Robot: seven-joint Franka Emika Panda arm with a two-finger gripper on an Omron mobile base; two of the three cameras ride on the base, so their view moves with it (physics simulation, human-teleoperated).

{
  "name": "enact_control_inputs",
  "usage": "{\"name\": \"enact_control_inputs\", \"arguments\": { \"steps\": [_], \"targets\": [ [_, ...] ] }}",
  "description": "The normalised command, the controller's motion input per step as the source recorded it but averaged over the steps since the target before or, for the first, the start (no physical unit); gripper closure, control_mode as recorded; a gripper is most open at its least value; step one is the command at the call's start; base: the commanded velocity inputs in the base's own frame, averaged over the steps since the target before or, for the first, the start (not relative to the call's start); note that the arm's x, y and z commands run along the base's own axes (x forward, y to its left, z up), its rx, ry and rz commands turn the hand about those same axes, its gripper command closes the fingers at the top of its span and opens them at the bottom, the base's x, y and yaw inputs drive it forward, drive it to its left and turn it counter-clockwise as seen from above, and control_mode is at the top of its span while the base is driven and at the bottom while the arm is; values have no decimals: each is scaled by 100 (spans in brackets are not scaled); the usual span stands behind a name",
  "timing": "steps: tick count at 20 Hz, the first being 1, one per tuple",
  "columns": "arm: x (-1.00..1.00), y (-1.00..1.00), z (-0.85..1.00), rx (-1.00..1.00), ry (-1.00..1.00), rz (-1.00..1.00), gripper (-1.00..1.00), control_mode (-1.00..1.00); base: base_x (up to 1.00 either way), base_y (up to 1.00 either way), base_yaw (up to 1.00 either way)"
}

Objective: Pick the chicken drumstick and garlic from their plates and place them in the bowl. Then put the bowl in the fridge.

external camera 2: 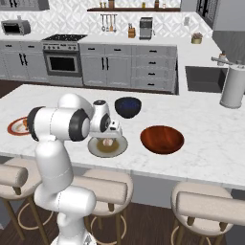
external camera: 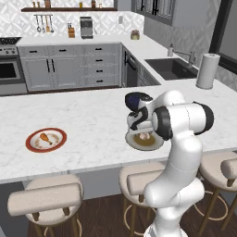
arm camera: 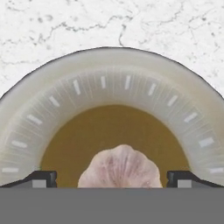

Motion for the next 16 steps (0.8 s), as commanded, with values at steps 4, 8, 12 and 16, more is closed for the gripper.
{"name": "enact_control_inputs", "arguments": {
  "steps": [4, 8, 12, 16],
  "targets": [
    [0, 0, -32, 0, 0, 0, -100, -100, 0, 0, 0],
    [-3, -13, -18, 0, 0, 0, -100, -100, 0, 0, 0],
    [-12, -15, -12, 0, 0, 0, -100, -100, 0, 0, 0],
    [-11, -3, -15, 0, 0, 0, -100, -100, 0, 0, 0]
  ]
}}
